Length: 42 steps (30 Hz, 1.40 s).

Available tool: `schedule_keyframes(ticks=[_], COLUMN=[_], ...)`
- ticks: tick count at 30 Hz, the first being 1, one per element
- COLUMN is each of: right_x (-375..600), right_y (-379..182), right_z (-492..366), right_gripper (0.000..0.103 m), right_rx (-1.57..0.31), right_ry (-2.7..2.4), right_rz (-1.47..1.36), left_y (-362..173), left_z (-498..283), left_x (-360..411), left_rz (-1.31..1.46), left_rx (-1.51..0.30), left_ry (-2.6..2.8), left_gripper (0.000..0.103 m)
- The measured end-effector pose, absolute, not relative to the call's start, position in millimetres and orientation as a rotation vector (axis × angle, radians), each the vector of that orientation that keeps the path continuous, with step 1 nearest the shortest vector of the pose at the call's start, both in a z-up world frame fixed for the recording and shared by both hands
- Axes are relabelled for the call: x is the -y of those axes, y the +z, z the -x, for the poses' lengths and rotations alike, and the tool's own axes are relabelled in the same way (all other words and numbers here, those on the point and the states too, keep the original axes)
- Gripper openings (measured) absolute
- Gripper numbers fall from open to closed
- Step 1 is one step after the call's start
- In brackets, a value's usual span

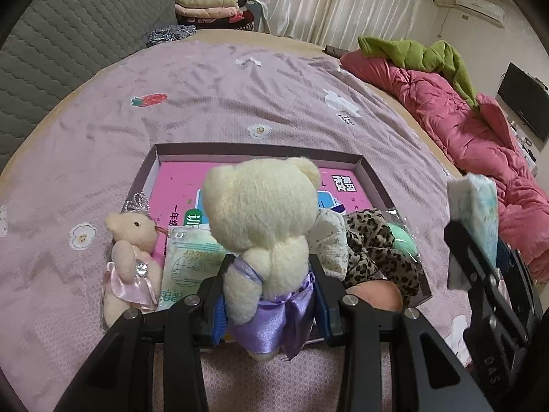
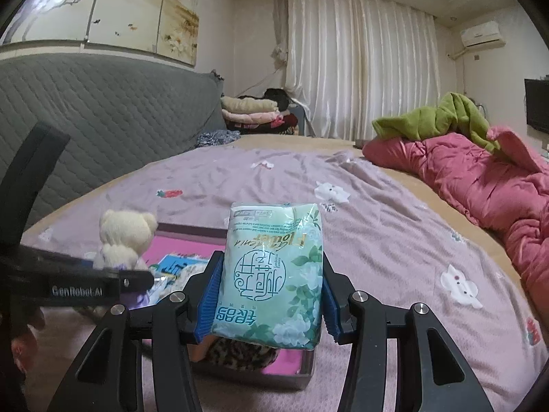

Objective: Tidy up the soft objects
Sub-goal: 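Lift the held teddy bear and packet and carry both over the pink box, then lower the teddy bear into the box and open left while right releases the packet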

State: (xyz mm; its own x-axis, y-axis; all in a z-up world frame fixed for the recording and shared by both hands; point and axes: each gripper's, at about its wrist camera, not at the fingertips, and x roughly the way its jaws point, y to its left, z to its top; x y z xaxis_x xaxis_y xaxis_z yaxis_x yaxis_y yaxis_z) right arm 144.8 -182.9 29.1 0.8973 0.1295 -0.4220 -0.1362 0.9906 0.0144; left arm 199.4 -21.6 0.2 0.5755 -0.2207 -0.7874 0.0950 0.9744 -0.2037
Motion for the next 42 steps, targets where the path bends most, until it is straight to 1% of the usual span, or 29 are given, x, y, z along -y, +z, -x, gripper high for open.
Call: schedule_keyframes(ticks=[16,33,42], right_x=[187.5,188.5,184.8], right_y=[13.8,-4.5,-22.1], right_z=[-165.7,-179.5,-187.9], right_gripper=[0.052,0.052,0.053], right_rx=[-0.480,-0.575,-0.639], right_ry=[0.141,0.175,0.192], right_rz=[0.010,-0.014,-0.004], left_y=[-25.1,-28.5,-24.9], left_z=[-211.2,-215.7,-215.2], left_x=[35.6,33.1,28.1], left_rz=[0.080,0.096,0.124], left_rx=[-1.009,-1.026,-1.000], left_ry=[-0.203,-0.205,-0.187], left_gripper=[0.041,0.041,0.041])
